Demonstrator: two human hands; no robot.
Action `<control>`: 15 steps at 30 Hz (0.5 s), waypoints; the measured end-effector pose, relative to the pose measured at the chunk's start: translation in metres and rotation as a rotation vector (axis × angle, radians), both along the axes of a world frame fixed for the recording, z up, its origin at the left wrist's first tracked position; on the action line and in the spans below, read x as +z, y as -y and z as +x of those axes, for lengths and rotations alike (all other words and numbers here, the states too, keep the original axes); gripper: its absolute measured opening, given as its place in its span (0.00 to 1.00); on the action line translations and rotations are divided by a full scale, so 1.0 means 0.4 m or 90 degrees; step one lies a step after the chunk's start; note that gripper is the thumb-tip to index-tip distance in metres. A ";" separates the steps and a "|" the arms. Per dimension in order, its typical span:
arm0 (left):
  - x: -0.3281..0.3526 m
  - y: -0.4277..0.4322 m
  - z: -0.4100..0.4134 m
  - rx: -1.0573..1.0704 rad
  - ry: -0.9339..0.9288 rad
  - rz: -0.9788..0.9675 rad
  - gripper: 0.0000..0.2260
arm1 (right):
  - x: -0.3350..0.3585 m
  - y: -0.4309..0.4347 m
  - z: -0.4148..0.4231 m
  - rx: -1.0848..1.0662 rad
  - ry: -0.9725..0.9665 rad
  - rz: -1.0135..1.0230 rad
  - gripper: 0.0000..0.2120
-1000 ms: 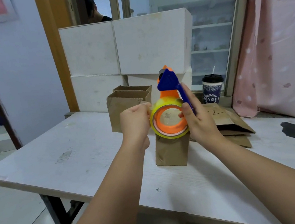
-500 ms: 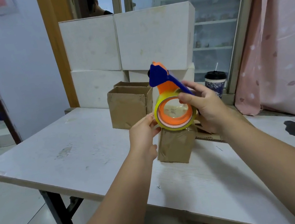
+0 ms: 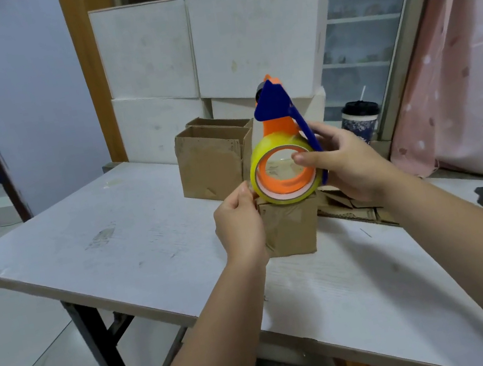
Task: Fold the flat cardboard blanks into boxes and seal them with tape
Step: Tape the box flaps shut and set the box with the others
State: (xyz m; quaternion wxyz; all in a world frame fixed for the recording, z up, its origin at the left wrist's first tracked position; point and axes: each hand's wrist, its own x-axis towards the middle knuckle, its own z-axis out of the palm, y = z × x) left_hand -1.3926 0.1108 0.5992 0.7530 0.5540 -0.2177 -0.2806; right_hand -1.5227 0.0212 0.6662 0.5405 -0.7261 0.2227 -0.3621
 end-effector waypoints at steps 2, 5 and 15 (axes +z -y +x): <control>0.002 0.003 -0.001 0.015 0.075 0.004 0.11 | 0.004 0.004 0.002 0.022 0.031 0.019 0.31; 0.019 0.010 0.001 0.004 0.088 0.004 0.13 | 0.008 0.015 0.003 0.054 0.074 0.058 0.33; 0.052 -0.005 -0.004 -0.087 -0.115 -0.038 0.18 | -0.050 0.068 -0.060 0.111 0.146 0.066 0.28</control>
